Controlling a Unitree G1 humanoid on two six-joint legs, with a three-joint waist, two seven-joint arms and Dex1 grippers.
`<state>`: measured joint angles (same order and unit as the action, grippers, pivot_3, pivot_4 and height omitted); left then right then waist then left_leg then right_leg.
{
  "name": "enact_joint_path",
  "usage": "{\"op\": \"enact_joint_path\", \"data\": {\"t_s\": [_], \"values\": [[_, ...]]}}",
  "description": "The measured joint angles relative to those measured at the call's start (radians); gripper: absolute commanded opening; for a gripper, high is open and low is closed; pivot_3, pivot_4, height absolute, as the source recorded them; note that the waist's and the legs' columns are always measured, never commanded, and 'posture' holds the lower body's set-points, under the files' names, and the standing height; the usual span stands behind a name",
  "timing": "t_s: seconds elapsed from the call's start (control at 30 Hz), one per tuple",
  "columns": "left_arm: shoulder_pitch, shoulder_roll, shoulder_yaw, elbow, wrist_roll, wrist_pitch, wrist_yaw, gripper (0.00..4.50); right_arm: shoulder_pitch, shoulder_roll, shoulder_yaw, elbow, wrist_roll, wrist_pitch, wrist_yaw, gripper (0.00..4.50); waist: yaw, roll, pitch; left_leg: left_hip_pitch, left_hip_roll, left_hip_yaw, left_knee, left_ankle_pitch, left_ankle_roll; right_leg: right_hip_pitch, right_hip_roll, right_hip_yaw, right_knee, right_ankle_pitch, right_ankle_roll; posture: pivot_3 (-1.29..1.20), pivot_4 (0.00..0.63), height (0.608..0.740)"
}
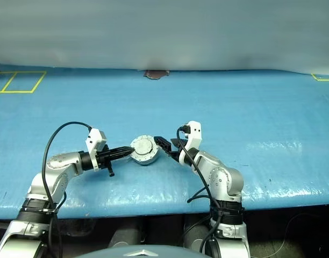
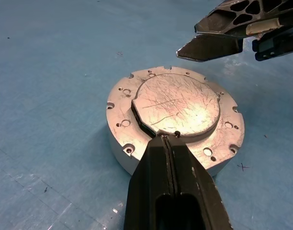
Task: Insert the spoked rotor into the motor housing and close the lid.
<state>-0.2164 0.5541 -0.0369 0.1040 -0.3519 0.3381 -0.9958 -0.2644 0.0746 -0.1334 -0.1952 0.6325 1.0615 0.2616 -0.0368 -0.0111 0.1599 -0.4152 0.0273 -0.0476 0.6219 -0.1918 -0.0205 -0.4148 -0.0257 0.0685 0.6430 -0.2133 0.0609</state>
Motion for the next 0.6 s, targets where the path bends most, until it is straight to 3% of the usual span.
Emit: {"op": "enact_joint_path", "data": {"t_s": [0.33,0.6], "values": [[0.006,0.000,0.008,0.000,0.000,-0.004,0.008,0.00,0.023,0.001,-0.096,0.143,0.231,0.078,-0.058,4.48,-0.003,0.000,0.000,0.000,0.000,0.000,-0.001,0.000,0.000,0.000,0.000,0.000,-0.001,0.000,0.000,0.00,0.150,0.740],[0.010,0.001,0.017,0.000,0.000,-0.004,0.014,0.00,0.005,0.003,-0.058,0.242,0.291,0.012,-0.024,4.48,-0.015,0.000,0.000,0.001,0.001,0.000,-0.001,0.000,0.000,0.000,0.001,0.000,-0.001,0.000,0.000,0.00,0.150,0.740]]}}
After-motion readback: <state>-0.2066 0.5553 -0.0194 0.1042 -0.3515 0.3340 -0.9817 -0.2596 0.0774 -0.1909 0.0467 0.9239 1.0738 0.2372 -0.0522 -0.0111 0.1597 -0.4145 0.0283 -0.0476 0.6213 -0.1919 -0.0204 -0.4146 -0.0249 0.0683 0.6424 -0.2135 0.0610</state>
